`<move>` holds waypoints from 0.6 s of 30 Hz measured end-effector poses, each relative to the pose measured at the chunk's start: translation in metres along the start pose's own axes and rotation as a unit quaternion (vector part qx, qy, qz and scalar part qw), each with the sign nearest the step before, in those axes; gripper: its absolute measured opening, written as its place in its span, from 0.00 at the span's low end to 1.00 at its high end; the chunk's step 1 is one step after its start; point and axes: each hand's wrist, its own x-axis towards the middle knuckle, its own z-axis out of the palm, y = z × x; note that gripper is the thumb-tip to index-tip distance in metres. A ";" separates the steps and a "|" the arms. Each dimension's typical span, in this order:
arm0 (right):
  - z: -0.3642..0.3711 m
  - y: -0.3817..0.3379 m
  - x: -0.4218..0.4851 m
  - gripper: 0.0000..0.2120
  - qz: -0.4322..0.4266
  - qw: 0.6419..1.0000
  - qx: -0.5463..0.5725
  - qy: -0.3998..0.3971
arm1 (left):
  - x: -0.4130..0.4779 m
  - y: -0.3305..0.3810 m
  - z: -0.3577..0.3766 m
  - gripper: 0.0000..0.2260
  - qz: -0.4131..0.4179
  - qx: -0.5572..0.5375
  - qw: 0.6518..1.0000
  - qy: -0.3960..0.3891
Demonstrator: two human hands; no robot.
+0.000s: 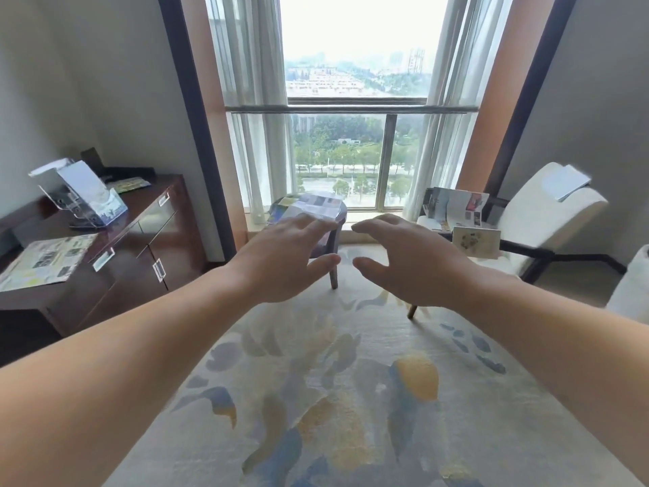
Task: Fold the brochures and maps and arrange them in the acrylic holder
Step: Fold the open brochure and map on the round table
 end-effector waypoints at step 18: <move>0.075 0.174 0.285 0.26 -0.018 0.999 0.026 -0.036 | 0.264 -0.142 0.088 0.26 -0.066 -0.006 0.997 -0.044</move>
